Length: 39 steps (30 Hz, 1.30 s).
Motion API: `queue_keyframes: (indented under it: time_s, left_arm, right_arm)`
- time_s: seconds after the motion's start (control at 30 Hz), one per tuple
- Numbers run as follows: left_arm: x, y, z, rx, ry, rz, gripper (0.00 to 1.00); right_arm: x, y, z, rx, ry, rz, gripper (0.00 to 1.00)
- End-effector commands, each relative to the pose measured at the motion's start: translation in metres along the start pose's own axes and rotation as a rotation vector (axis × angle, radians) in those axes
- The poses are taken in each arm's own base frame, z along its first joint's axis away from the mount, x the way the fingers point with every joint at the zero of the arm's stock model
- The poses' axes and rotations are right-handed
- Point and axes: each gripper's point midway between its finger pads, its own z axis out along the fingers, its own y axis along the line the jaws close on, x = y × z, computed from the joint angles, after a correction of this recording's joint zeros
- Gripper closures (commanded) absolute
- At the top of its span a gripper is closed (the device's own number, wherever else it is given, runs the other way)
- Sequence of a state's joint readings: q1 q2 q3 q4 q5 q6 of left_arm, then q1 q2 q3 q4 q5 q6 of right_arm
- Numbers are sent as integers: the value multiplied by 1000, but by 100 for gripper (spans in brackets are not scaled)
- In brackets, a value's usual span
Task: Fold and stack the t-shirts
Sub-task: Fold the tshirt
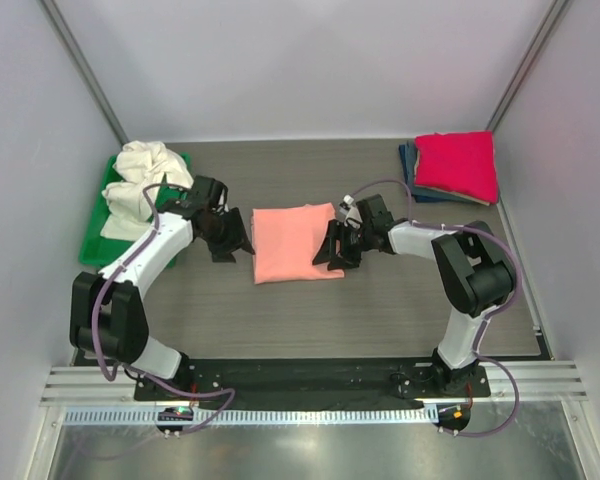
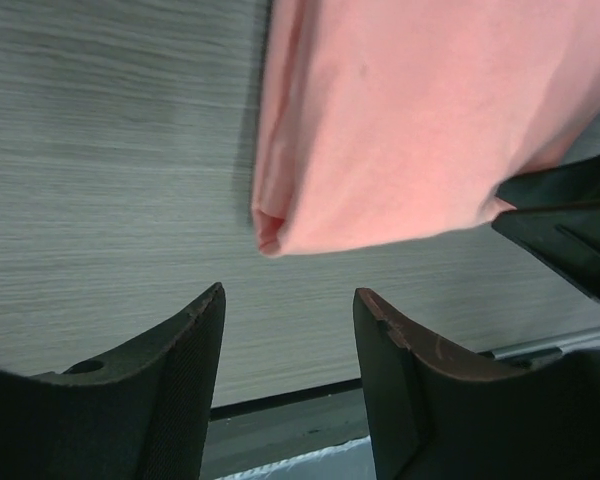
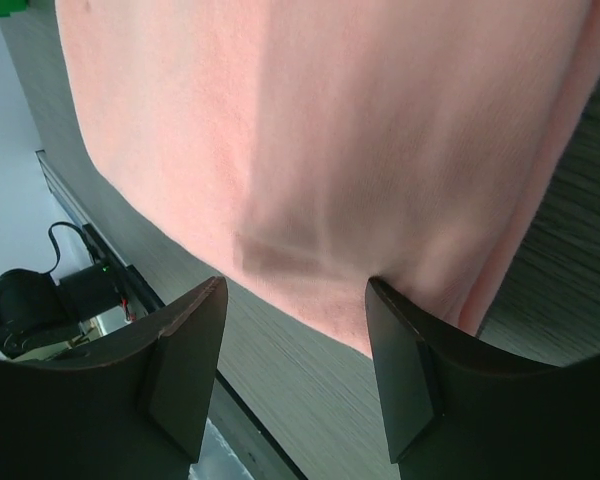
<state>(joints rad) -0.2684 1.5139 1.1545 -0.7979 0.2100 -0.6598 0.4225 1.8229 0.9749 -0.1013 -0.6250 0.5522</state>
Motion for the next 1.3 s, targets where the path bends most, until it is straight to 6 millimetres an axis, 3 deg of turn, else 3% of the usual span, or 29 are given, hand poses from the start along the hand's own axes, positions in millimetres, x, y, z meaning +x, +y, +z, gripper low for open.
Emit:
queue_keyframes:
  time_s: [0.0, 0.13, 0.33, 0.43, 0.5, 0.57, 0.6, 0.7, 0.77, 0.9, 0.97, 1.0, 1.03, 1.07, 1.13, 1.17, 1.27]
  left_arm:
    - [-3, -50, -12, 173, -76, 47, 45]
    - [16, -90, 1, 245, -61, 96, 49]
    - [33, -126, 38, 344, 2, 99, 55]
    - [40, -116, 69, 317, 46, 87, 57]
    - [44, -96, 95, 235, 60, 99, 59]
    - [51, -76, 108, 155, 86, 108, 60]
    - [53, -55, 119, 73, 91, 121, 61]
    - [53, -31, 124, -26, 89, 156, 62]
    - [45, -25, 119, -75, 60, 184, 62]
    - [14, -29, 84, -161, -21, 263, 58]
    - [-14, -46, 58, -166, -107, 321, 54]
    - [-15, -42, 47, -200, -101, 339, 50]
    - [-29, -54, 28, -189, -150, 365, 49]
    - [-32, -45, 16, -242, -159, 374, 46]
    - [-40, -46, -5, -258, -200, 383, 44]
    - [-44, -49, -22, -253, -238, 382, 44]
    - [-35, -46, -53, -223, -267, 375, 43]
  right_arm:
    - [-2, -2, 0, 8, -41, -19, 36]
    - [-6, 11, -10, 4, -58, -43, 36]
    - [0, 21, -8, 4, -42, -45, 36]
    - [7, 16, -4, 11, -38, -36, 36]
    - [15, 7, -1, 23, -28, -17, 37]
    - [25, -3, 3, 44, -13, 5, 37]
    - [27, -8, 5, 52, -12, 20, 38]
    - [43, -15, 9, 64, 9, 60, 39]
    - [55, -11, 13, 67, 33, 67, 40]
    - [61, 41, 19, -25, 41, -8, 40]
    - [49, 77, 10, -78, 9, -70, 35]
    - [51, 82, 4, -61, 21, -74, 32]
    - [43, 93, -6, -69, -9, -124, 29]
    - [35, 102, -16, -51, -23, -143, 22]
    - [12, 103, -33, 4, -95, -182, 17]
    - [0, 113, -47, -2, -139, -217, 14]
    - [-22, 91, -69, 53, -202, -179, 8]
